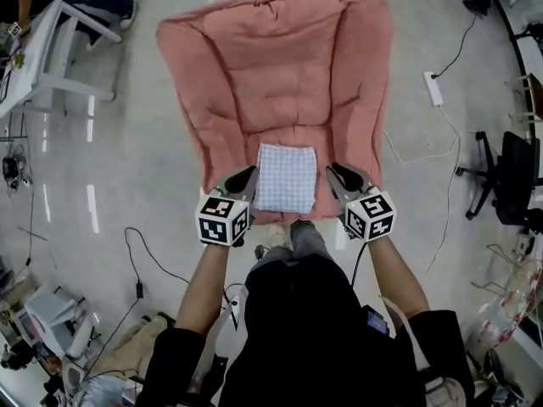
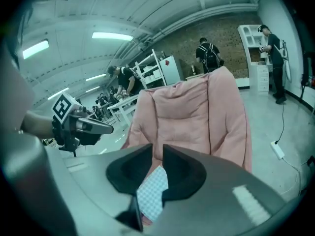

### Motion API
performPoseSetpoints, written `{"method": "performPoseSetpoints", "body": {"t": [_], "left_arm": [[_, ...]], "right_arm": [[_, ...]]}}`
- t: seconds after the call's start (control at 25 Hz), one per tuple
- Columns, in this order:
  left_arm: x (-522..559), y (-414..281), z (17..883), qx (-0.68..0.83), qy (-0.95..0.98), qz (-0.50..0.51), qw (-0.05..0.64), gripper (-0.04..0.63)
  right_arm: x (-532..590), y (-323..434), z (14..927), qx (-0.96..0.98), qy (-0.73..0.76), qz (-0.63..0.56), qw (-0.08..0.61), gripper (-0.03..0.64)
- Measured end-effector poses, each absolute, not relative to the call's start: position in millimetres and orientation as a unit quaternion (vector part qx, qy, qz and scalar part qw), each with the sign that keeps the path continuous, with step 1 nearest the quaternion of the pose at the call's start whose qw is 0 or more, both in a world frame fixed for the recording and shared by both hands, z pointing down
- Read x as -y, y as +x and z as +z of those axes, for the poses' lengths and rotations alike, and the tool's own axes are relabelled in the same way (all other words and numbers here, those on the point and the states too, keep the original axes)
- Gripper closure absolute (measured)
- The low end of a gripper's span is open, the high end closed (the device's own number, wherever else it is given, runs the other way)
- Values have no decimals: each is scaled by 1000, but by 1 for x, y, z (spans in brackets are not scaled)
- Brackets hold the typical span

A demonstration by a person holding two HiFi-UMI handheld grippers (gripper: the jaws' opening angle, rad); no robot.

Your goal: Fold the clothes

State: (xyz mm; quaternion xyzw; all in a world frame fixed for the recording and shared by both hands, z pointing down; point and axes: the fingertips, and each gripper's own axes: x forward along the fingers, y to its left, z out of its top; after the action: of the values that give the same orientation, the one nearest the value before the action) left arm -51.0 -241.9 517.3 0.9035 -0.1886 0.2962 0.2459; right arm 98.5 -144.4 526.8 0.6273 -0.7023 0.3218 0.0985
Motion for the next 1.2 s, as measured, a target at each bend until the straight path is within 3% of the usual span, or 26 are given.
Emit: {"method": "performPoseSetpoints", "body": {"t": [0.52, 0.92, 1.2], "left_arm": [[238, -82, 372, 217, 942, 187, 174, 586], [220, -92, 305, 230, 962, 100, 112, 588], [219, -108, 293, 236, 961, 90, 112, 588]], "right_arm": [[141, 77, 371, 710, 675, 197, 22, 611], [114, 72, 322, 703, 696, 145, -18, 611], [94, 81, 304, 692, 711, 121, -23, 612]]}}
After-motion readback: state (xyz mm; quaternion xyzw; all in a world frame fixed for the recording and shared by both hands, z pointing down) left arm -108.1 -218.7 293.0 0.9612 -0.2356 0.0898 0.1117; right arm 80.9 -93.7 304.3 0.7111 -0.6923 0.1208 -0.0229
